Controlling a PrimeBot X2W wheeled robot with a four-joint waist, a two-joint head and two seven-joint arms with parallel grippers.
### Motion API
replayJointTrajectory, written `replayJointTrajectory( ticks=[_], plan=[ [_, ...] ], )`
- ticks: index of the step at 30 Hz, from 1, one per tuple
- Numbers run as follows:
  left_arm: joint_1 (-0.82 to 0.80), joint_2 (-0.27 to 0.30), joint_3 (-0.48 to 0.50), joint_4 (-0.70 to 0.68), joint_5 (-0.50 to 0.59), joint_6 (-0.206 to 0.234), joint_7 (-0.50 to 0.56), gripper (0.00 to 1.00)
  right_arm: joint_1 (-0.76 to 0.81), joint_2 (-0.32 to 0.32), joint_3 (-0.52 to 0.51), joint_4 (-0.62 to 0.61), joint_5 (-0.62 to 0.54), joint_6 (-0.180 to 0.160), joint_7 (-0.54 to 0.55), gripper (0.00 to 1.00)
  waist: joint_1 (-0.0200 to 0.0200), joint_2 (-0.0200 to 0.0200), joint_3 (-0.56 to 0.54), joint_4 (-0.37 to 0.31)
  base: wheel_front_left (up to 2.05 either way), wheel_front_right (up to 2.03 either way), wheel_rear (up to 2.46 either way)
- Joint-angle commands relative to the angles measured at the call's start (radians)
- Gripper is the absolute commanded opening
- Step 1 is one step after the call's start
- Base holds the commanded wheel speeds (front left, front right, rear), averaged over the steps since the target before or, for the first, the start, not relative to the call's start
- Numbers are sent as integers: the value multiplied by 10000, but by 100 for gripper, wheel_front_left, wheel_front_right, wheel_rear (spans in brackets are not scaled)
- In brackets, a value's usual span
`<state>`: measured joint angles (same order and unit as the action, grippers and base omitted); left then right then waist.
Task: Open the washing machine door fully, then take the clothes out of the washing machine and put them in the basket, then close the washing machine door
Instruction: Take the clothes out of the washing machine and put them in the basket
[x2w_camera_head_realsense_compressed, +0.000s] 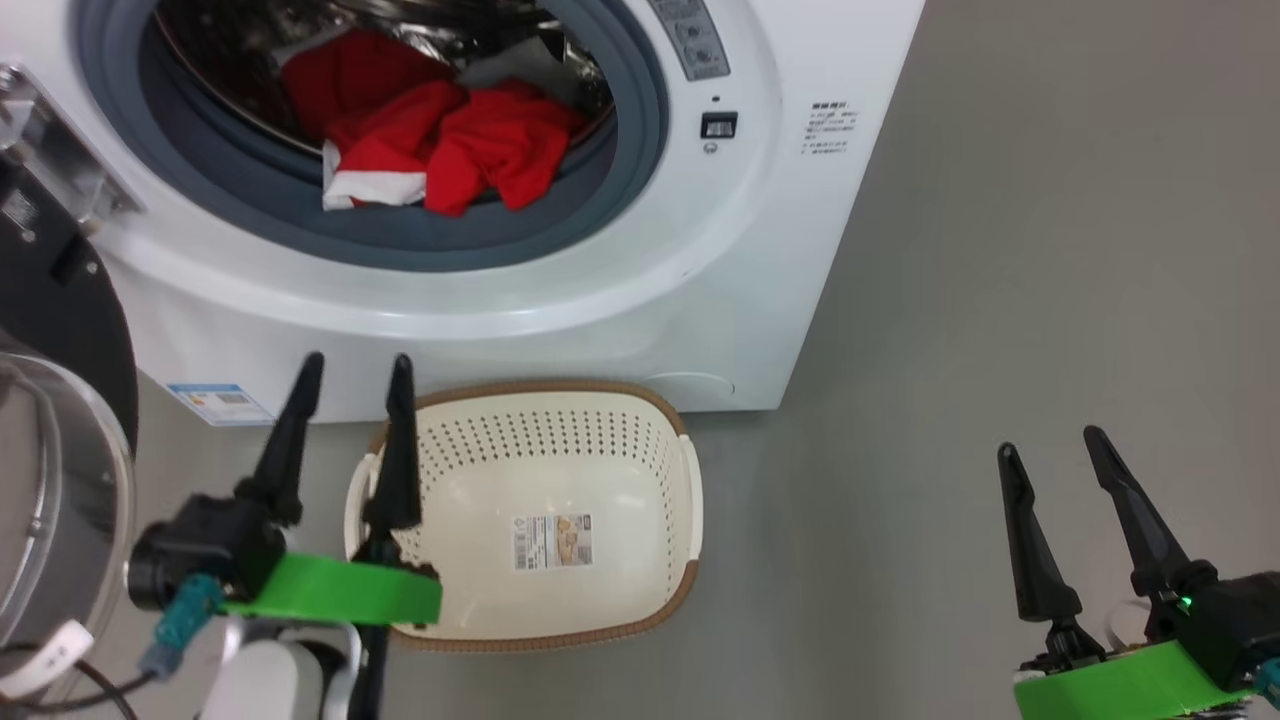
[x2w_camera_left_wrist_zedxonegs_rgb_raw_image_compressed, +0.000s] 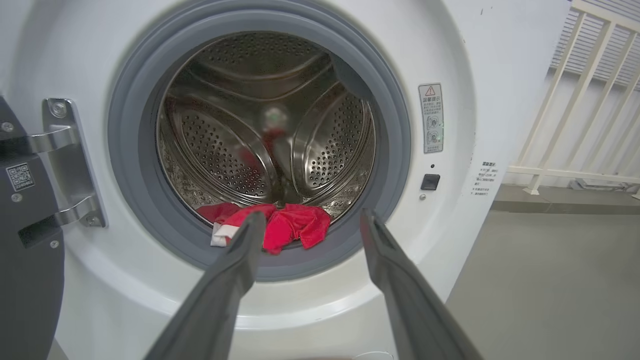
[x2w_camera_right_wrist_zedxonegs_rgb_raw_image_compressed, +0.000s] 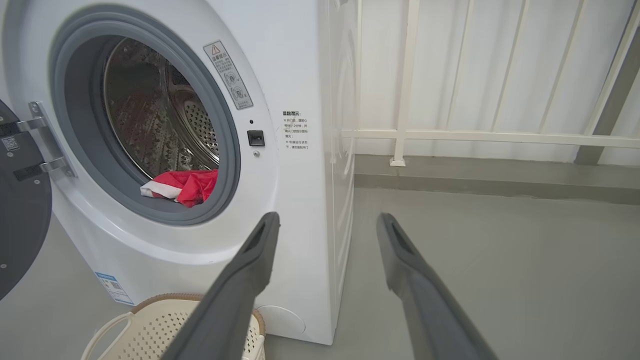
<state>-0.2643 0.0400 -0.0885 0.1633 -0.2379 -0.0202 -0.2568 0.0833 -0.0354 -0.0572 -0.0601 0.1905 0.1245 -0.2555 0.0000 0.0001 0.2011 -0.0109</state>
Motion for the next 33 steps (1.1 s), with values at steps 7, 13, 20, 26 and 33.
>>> replayJointTrajectory(
  ticks=[7,13,20,26,33],
  plan=[
    [-1433,252,737,601,110,163,-49,100,-664,-148,339,-144,-104,62,-63,100,0,-1,776,-289,0,0,0],
    [-2528,404,848,1306,174,51,-49,100,-871,-148,400,-127,-84,62,-63,100,0,-1,1217,-505,0,0,0],
    [-3953,608,760,2204,482,-66,-49,100,-1172,-148,472,-147,-57,62,-63,100,0,-1,1792,-732,0,0,0],
    [-5065,808,937,3135,537,-116,-49,100,-1412,-148,572,-105,19,62,-63,100,0,-1,2262,-930,0,0,0],
    [-6167,1145,1166,4213,700,-16,-49,100,-1683,-148,688,-74,48,62,-63,100,0,-1,2725,-1138,0,0,0]
  ],
)
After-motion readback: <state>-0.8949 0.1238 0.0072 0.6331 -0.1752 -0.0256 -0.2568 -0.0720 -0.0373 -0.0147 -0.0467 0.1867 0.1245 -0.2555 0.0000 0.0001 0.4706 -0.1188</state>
